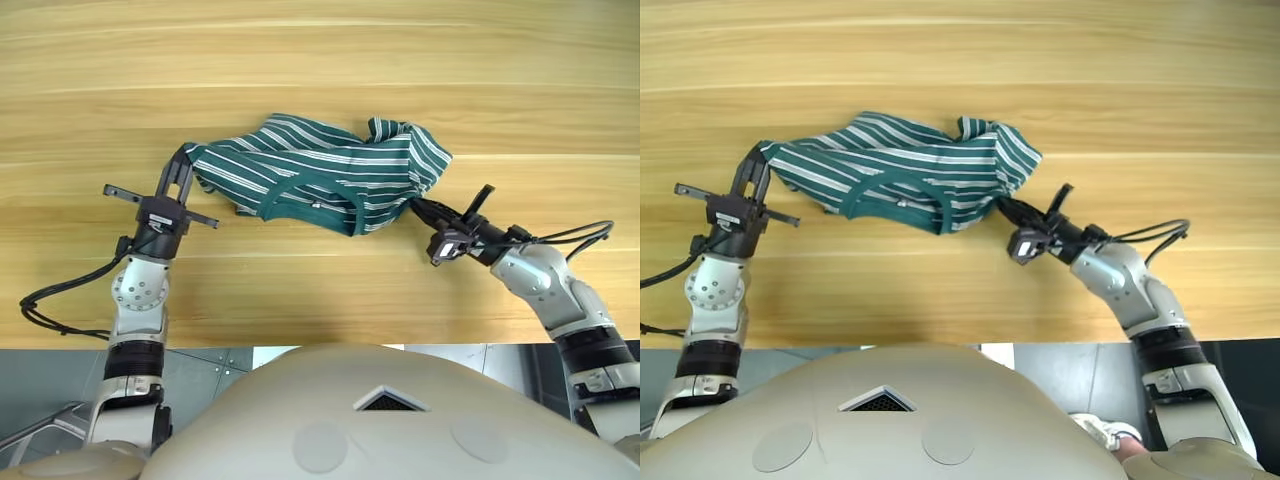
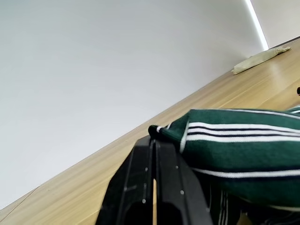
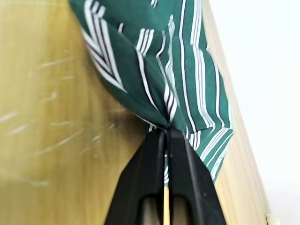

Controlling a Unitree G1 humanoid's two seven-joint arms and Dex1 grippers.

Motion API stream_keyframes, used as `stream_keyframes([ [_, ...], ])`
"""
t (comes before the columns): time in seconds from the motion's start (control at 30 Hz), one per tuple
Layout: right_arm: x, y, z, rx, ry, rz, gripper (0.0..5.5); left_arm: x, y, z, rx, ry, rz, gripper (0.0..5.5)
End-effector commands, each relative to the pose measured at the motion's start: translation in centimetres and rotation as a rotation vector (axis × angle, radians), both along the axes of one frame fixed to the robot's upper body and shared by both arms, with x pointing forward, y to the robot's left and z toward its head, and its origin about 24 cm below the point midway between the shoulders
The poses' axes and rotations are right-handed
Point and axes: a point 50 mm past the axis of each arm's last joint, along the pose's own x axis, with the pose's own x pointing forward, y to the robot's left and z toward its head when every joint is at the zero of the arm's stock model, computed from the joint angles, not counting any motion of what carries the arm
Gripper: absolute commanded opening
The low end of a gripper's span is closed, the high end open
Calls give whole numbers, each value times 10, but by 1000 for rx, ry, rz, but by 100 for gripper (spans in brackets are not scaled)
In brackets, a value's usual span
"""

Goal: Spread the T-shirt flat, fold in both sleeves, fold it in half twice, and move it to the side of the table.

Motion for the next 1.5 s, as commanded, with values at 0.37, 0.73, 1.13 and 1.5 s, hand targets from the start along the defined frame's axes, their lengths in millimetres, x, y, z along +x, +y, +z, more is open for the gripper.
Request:
stream_keyframes([
  [0.37,39,2,81,641,-176,92,5,-27,-2,28,-187,-157,-75,0],
  [0.73,93,42,118,965,-194,230,5,1,19,64,-253,-293,-107,0],
  [1.13,232,84,254,823,-565,-803,5,234,1,199,-197,-98,450,0],
  [1.5,207,37,153,602,-543,-534,5,181,2,46,170,113,256,0],
])
